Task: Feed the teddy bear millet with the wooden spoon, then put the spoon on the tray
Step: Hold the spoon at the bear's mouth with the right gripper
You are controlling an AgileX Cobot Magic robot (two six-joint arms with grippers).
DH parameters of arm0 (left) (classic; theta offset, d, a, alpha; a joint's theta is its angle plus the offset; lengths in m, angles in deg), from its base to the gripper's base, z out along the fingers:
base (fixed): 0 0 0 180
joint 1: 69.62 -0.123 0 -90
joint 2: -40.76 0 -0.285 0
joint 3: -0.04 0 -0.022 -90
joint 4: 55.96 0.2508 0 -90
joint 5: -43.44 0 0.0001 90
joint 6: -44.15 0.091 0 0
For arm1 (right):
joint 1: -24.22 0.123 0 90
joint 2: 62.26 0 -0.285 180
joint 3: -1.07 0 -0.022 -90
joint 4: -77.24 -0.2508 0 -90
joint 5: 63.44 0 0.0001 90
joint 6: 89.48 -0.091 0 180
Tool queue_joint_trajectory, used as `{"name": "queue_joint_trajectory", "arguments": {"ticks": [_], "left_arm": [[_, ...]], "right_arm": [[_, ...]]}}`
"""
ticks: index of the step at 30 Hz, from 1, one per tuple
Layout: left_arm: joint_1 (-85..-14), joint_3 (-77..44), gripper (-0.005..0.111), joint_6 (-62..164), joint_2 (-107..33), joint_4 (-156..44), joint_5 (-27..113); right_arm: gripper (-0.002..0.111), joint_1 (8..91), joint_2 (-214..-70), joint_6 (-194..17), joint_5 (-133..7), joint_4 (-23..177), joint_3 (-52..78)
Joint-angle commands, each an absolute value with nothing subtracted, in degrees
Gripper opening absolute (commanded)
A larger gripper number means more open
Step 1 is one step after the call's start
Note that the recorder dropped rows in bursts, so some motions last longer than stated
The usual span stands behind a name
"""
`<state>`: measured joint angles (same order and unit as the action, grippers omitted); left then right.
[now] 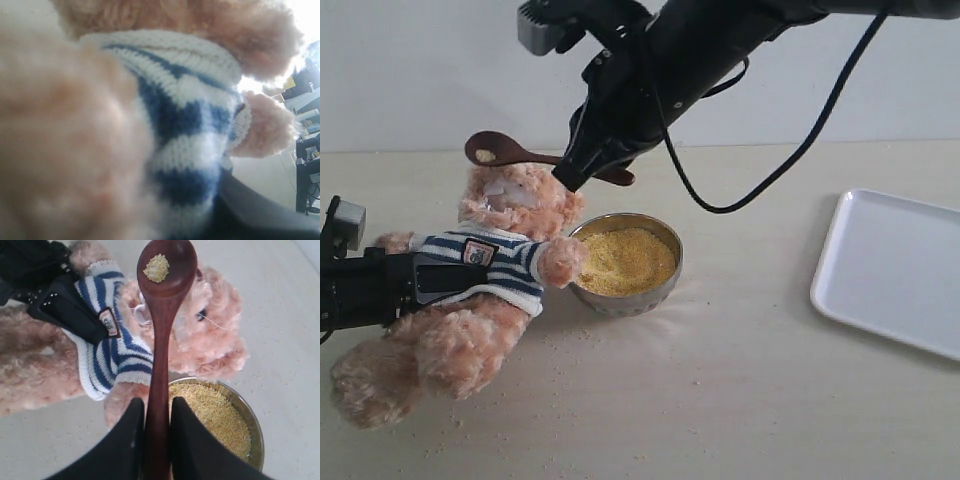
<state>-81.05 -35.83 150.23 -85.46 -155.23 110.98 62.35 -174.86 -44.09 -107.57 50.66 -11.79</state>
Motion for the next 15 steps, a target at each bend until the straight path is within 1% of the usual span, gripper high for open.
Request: {"name": "queue_joint_trajectory", "arguments": {"ticks": [1, 5, 10, 15], "left_arm": [[-81.1, -35.9, 0.005, 149.8, -85.4, -155.9, 112.7], [-81.1, -35.9, 0.005, 149.8, -85.4, -155.9, 112.7], [-81.1, -35.9, 0.005, 149.8, -85.4, -155.9, 112.7], [-81.1, -35.9, 0.005, 150.0, -85.4, -155.9, 112.8]], "right_arm": [[0.000, 65.7, -175.4, -48.2, -106.9, 61.7, -12.1], [0.000, 68.4, -176.5, -52.0, -106.2, 69.5, -12.1], [0.000, 70.5, -176.6, -56.5, -99.7, 75.2, -12.1], [0.000, 71.3, -177.0, -57.8, -101.0, 80.9, -12.1]]}}
